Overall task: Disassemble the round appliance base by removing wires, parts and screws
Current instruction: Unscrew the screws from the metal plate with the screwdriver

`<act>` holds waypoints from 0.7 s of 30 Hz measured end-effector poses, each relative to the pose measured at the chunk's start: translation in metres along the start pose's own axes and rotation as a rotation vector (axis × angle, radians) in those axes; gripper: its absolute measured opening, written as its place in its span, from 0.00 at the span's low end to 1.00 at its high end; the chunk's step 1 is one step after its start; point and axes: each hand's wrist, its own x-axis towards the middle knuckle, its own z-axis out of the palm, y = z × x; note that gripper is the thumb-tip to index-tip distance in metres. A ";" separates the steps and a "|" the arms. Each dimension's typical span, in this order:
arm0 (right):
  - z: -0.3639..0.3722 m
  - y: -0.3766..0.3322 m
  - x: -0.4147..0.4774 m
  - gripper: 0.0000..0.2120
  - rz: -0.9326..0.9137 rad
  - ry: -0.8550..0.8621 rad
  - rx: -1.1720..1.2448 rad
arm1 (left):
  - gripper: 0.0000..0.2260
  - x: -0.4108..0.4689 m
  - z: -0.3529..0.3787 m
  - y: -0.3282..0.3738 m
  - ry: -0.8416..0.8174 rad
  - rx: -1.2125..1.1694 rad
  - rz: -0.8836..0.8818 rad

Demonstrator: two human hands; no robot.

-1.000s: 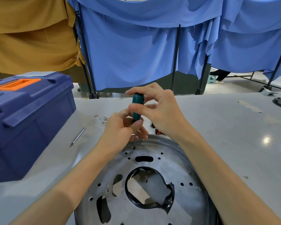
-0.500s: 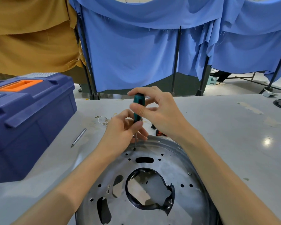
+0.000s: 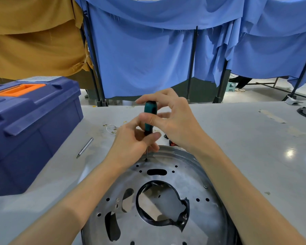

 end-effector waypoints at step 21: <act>-0.007 0.004 0.002 0.18 0.004 0.059 0.000 | 0.06 -0.002 -0.003 0.000 0.001 -0.075 0.045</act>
